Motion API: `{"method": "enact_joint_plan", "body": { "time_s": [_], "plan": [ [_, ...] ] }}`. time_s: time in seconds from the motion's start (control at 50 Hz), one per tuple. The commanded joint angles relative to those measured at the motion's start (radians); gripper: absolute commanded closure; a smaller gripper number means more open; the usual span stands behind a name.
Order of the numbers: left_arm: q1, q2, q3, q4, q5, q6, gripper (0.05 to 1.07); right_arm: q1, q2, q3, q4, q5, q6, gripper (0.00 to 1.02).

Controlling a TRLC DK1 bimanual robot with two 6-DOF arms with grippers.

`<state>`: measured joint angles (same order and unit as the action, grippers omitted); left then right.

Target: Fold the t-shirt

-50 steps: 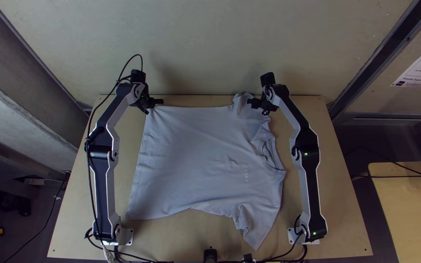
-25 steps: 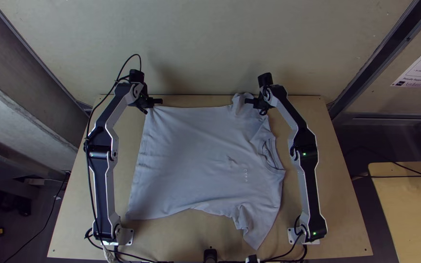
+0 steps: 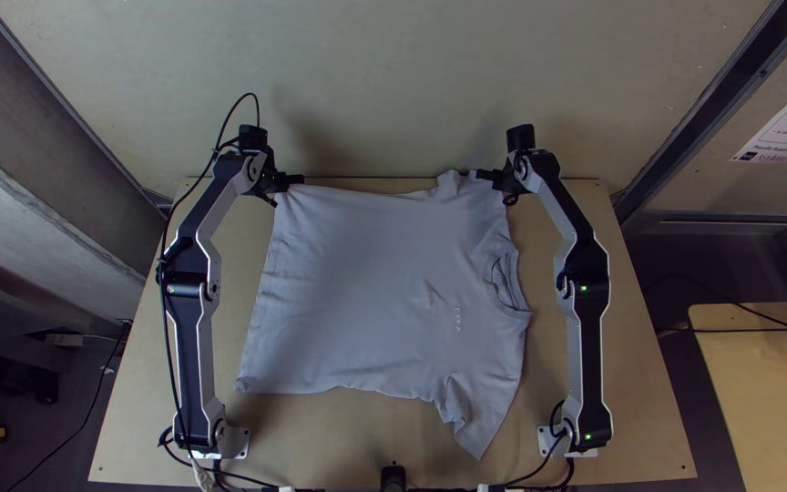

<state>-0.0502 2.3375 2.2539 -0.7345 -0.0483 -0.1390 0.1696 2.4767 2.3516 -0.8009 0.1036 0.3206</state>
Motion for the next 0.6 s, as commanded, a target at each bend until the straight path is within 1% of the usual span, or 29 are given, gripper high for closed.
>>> {"method": "enact_joint_plan", "body": {
  "time_s": [0.0, 0.18, 0.34, 0.48, 0.58],
  "plan": [
    [0.015, -0.024, 0.029, -0.016, -0.009, -0.036, 1.05, -0.012, -0.070, 0.023, -0.009, 0.007, -0.012, 1.00],
    [0.041, -0.037, 0.024, -0.054, -0.002, -0.033, 1.05, -0.007, -0.114, 0.005, -0.112, 0.007, -0.026, 1.00],
    [0.056, -0.069, -0.005, -0.088, 0.025, -0.024, 1.05, -0.005, -0.165, -0.061, -0.204, 0.007, -0.037, 1.00],
    [0.064, -0.109, -0.045, -0.114, 0.033, -0.017, 1.05, 0.001, -0.186, -0.068, -0.348, 0.007, -0.054, 1.00],
    [0.069, -0.147, -0.083, -0.124, 0.047, -0.016, 1.05, 0.008, -0.237, -0.121, -0.371, 0.007, -0.061, 1.00]
  ]
}}
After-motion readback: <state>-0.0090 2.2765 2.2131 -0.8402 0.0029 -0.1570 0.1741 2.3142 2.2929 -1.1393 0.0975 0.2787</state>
